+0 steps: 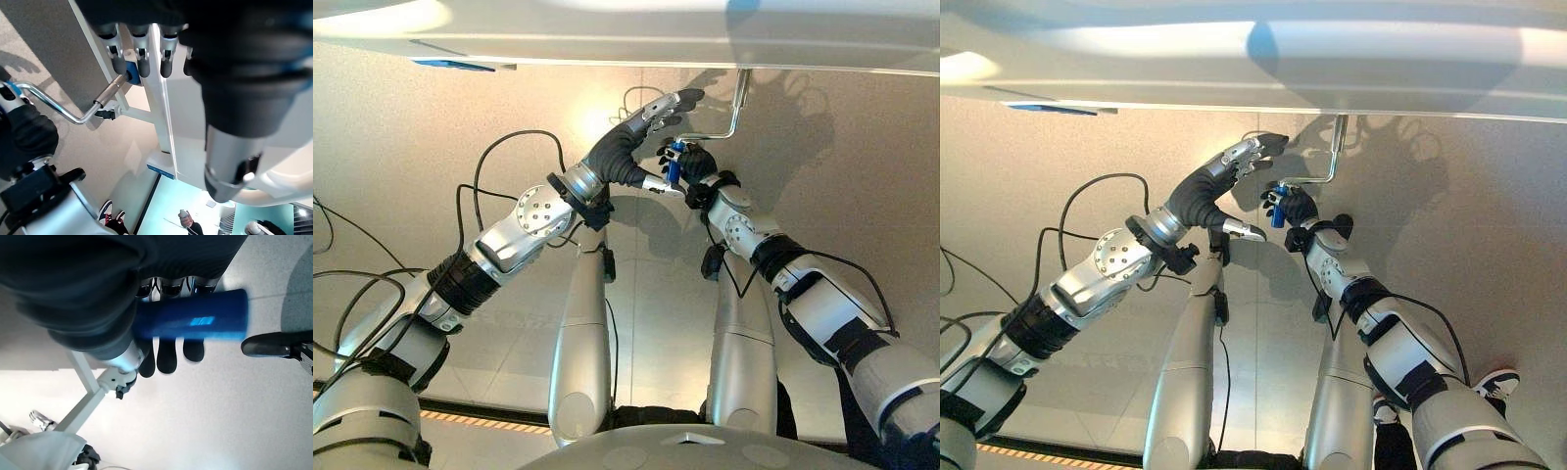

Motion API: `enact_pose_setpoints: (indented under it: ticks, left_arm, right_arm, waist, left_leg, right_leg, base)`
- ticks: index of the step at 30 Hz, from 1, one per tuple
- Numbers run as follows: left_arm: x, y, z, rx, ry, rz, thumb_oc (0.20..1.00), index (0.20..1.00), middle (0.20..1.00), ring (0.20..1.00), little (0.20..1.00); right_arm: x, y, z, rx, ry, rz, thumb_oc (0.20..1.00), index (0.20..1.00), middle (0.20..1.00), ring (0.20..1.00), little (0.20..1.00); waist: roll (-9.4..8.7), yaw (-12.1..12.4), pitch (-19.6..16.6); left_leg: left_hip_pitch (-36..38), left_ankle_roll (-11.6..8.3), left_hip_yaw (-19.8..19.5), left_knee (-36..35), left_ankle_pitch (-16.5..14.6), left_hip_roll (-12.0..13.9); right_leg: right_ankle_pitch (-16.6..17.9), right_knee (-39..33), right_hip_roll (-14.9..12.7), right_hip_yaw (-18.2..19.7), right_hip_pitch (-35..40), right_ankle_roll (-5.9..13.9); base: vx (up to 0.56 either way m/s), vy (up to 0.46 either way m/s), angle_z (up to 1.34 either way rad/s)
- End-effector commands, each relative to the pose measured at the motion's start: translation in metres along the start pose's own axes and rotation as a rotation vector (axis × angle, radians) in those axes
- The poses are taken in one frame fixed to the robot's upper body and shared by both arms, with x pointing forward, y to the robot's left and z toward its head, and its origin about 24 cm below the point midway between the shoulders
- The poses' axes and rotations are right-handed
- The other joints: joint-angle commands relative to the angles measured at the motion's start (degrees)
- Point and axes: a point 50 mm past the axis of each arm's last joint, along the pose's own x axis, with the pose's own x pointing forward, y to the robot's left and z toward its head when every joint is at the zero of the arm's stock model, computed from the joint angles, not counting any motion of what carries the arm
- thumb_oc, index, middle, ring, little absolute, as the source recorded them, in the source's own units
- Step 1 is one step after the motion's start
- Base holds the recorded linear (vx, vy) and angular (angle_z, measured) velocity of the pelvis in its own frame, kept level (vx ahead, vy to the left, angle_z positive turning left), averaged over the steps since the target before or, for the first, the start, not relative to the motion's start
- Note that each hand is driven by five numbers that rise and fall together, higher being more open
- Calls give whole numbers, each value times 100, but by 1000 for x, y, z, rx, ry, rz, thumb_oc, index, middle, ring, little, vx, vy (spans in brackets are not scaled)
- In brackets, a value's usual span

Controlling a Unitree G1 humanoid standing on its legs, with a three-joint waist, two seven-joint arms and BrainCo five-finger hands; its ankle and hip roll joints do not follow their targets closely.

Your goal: Raise the hospital bed

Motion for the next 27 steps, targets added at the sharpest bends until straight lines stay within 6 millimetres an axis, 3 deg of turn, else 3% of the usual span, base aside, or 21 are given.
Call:
enact_pose_setpoints:
  ticks: [1, 6, 11, 12, 13, 14, 15, 18, 19, 21, 22, 23, 24, 25, 27]
  left_arm:
    - [-3, -13, 33, -48, -173, -66, 1000, 1000, 1000, 1000, 1000]
    - [-5, -12, 31, -31, -154, -73, 1000, 1000, 1000, 1000, 1000]
    - [-6, -12, 30, -33, -145, -85, 1000, 1000, 1000, 1000, 1000]
    - [-8, -12, 29, -35, -137, -90, 1000, 1000, 1000, 1000, 1000]
    - [-8, -13, 29, -35, -137, -91, 1000, 1000, 1000, 1000, 1000]
    - [-9, -13, 29, -42, -136, -95, 1000, 1000, 1000, 1000, 1000]
    - [-9, -13, 29, -42, -136, -96, 1000, 1000, 1000, 1000, 1000]
    - [-7, -14, 30, -60, -141, -110, 1000, 1000, 1000, 1000, 1000]
    - [-4, -12, 33, -58, -158, -113, 1000, 1000, 1000, 1000, 1000]
    - [-4, -16, 31, -78, -158, -119, 1000, 1000, 1000, 1000, 1000]
    - [-2, -14, 35, -74, -177, -119, 1000, 1000, 1000, 1000, 1000]
    - [-3, -16, 32, -86, -168, -121, 1000, 1000, 1000, 1000, 1000]
    - [-2, -18, 34, -94, -175, -128, 1000, 1000, 1000, 1000, 1000]
    - [-1, -16, 36, -86, -186, -126, 1000, 1000, 1000, 1000, 1000]
    - [-2, -21, 36, -106, -196, -133, 1000, 1000, 1000, 1000, 1000]
  right_arm:
    - [4, 25, -5, -9, 10, 98, 200, 200, 200, 200, 200]
    - [3, 24, -5, 6, 7, 98, 200, 200, 200, 200, 200]
    - [0, 9, -7, 51, 7, 36, 200, 200, 200, 200, 200]
    - [-2, -7, -6, 71, -2, -30, 200, 200, 200, 200, 200]
    - [-2, -7, -6, 72, -2, -30, 200, 200, 200, 200, 200]
    - [-8, -32, -5, 80, -5, -137, 200, 200, 200, 200, 200]
    - [-8, -33, -5, 80, -6, -137, 200, 200, 200, 200, 200]
    - [-18, -70, -3, 46, 16, -295, 200, 200, 200, 200, 200]
    - [-20, -82, 7, 18, 6, -340, 200, 200, 200, 200, 200]
    - [-31, -104, 9, -2, 20, -422, 200, 200, 200, 200, 200]
    - [-34, -114, 19, -29, 9, -457, 200, 200, 200, 200, 200]
    - [-36, -115, 14, -26, 22, -462, 200, 200, 200, 200, 200]
    - [-43, -130, 20, -82, 47, -525, 200, 200, 200, 200, 200]
    - [-42, -131, 27, -94, 34, -530, 200, 200, 200, 200, 200]
    - [-46, -138, 31, -117, 41, -560, 200, 200, 200, 200, 200]
  waist:
    - [248, -5, -126]
    - [250, -20, -126]
    - [268, -31, -126]
    - [277, -49, -126]
    - [276, -46, -126]
    - [285, -64, -126]
    - [285, -59, -126]
    - [312, -71, -126]
    - [325, -87, -126]
    - [364, -79, -126]
    - [396, -77, -126]
    - [400, -64, -126]
    - [462, -43, -126]
    - [484, -36, -126]
    - [571, 2, -126]
  left_leg:
    - [-176, 267, 133, 443, -358, -169]
    - [-185, 268, 136, 437, -350, -154]
    - [-138, 263, 161, 414, -348, -146]
    - [-116, 262, 171, 413, -354, -146]
    - [-115, 262, 171, 413, -355, -145]
    - [-98, 264, 172, 408, -360, -142]
    - [-96, 264, 172, 406, -361, -141]
    - [-61, 254, 187, 391, -359, -125]
    - [-235, 287, 224, 332, -154, -130]
    - [-63, 249, 200, 366, -336, -117]
    - [-239, 285, 250, 330, -154, -114]
    - [-72, 245, 207, 365, -333, -110]
    - [-60, 242, 213, 322, -324, -98]
    - [-235, 283, 260, 276, -144, -92]
    - [-140, 240, 225, 300, -306, -74]
  right_leg:
    - [-10, -318, -71, 163, 339, 524]
    - [-10, -312, -56, 187, 311, 523]
    - [-13, -315, -55, 204, 328, 530]
    - [-20, -302, -55, 214, 336, 535]
    - [-21, -301, -54, 215, 336, 535]
    - [-26, -299, -49, 234, 347, 537]
    - [-26, -299, -48, 234, 347, 537]
    - [-42, -278, -42, 253, 346, 549]
    - [142, -359, -44, 224, 189, 504]
    - [-42, -267, -28, 270, 317, 564]
    - [125, -321, -31, 242, 135, 516]
    - [-44, -255, -21, 283, 282, 567]
    - [-56, -249, -10, 301, 251, 576]
    - [100, -285, -2, 257, 63, 532]
    - [-113, -161, 2, 323, 83, 587]
  base:
    - [0, 0, 0]
    - [0, 0, 0]
    - [0, 0, 0]
    - [0, 0, 0]
    - [0, 0, 0]
    - [0, 0, 0]
    - [0, 0, 0]
    - [-19, -5, 0]
    - [-58, -9, 1]
    - [0, 0, 0]
    - [60, 9, -2]
    - [2, 13, -6]
    - [1, 9, -7]
    - [-51, 7, -10]
    - [16, -10, -6]
